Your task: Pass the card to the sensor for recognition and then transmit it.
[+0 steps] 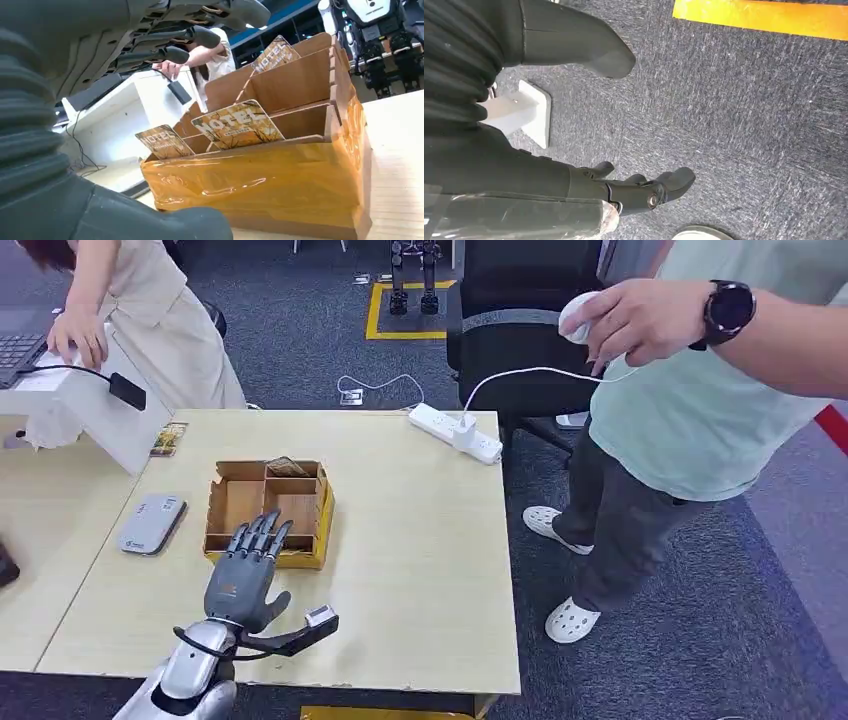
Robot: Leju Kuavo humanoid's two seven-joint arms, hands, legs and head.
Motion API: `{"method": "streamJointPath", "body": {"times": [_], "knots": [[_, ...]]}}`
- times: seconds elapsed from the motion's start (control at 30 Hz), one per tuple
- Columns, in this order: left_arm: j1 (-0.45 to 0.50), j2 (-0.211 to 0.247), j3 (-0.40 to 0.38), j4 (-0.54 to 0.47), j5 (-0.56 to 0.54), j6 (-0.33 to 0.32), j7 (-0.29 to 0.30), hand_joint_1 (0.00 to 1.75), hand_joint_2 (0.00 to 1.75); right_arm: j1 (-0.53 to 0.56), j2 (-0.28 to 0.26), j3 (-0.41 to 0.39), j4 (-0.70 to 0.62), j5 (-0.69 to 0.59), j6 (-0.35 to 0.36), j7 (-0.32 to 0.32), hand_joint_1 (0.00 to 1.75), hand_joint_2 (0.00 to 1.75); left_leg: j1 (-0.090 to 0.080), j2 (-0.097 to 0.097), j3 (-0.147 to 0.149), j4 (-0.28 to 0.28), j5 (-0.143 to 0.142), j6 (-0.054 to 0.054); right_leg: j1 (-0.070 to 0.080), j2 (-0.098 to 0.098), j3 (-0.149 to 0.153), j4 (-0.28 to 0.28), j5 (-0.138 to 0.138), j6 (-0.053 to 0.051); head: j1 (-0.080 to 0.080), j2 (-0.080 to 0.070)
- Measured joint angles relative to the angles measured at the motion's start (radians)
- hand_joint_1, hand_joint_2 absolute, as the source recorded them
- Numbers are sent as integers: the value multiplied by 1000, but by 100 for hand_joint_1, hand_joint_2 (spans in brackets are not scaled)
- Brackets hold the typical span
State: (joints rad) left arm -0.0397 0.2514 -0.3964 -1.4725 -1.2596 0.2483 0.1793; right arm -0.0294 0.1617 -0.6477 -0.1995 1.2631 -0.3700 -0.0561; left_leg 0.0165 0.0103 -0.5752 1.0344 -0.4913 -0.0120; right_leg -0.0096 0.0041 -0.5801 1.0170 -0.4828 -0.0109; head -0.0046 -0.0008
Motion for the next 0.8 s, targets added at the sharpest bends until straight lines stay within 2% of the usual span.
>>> {"method": "streamJointPath", "body": {"times": [0.27, 0.7, 0.73, 0.77, 0.8], "knots": [[-14, -39, 29, 66, -57, 57, 48, 0, 175, -1, 0, 0, 0, 4, -1, -2, 0, 175, 0, 0, 0, 0, 0, 0, 0, 0, 0, 0, 0, 0, 0, 0], [-33, -65, 76, 134, -75, 81, 49, 0, 175, 0, 0, 0, 0, 11, -3, 0, 0, 175, 0, 0, 0, 0, 0, 0, 0, 0, 0, 0, 0, 0, 0, 0], [-33, -65, 80, 136, -75, 84, 52, 99, 175, 0, 0, 0, 0, 12, -3, 0, 0, 175, 0, 0, 0, 0, 0, 0, 0, 0, 0, 0, 0, 0, 0, 0], [-34, -66, 84, 140, -75, 90, 53, 175, 175, 0, 0, 0, 0, 12, -3, 0, 0, 175, 0, 0, 0, 0, 0, 0, 0, 0, 0, 0, 0, 0, 0, 0], [-34, -68, 89, 143, -75, 95, 56, 175, 175, 0, 0, 0, 0, 13, -3, 0, 0, 175, 0, 0, 0, 0, 0, 0, 0, 0, 0, 0, 0, 0, 0, 0]]}}
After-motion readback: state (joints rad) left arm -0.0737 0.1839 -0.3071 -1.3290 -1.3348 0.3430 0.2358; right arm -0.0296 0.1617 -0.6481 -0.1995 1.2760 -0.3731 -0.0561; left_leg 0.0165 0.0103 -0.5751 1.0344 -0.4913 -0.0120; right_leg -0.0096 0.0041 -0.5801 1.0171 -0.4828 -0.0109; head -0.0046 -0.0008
